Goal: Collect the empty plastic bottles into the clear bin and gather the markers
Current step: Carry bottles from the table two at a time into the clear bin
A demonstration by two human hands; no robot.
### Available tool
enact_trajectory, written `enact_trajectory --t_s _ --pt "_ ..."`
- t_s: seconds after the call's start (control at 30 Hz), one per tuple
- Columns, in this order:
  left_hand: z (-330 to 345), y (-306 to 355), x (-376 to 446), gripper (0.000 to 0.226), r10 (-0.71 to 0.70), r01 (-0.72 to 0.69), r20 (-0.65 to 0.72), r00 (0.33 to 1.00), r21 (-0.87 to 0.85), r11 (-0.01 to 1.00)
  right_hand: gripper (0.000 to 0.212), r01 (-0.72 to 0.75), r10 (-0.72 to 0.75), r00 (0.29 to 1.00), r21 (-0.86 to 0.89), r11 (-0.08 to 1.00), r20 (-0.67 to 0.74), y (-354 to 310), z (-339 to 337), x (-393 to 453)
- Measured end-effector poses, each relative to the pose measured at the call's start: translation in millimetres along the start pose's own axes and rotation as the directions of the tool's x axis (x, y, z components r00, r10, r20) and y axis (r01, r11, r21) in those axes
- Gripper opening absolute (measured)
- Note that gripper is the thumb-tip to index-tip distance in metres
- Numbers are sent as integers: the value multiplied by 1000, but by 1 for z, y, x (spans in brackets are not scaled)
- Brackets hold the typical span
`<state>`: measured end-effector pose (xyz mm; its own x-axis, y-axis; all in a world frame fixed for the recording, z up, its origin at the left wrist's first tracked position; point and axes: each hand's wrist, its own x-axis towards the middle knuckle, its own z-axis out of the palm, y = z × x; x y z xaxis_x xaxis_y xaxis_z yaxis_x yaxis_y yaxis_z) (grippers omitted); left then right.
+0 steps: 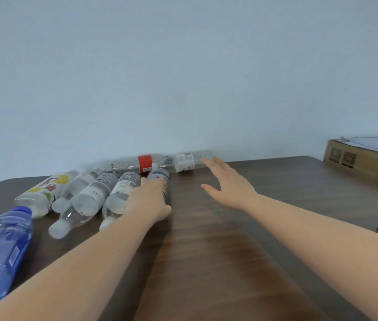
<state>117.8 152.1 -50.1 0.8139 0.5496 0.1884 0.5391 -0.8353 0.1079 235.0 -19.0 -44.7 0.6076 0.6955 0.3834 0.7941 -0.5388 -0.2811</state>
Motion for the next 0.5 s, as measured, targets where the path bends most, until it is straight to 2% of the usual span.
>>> enact_trajectory --t_s 0.1,0.37,0.5 --pt "-6 0 -4 56 30 -38 -105 994 -75 996 67 -3 3 1000 -15 1000 -6 -1 -1 3" --pt "-38 -7 6 73 14 -105 -371 929 -227 968 67 -36 34 999 -58 998 -34 6 4 35" --pt "-46 -12 28 74 -2 -122 -416 909 -271 955 73 -47 47 999 -130 990 -4 14 21 70"
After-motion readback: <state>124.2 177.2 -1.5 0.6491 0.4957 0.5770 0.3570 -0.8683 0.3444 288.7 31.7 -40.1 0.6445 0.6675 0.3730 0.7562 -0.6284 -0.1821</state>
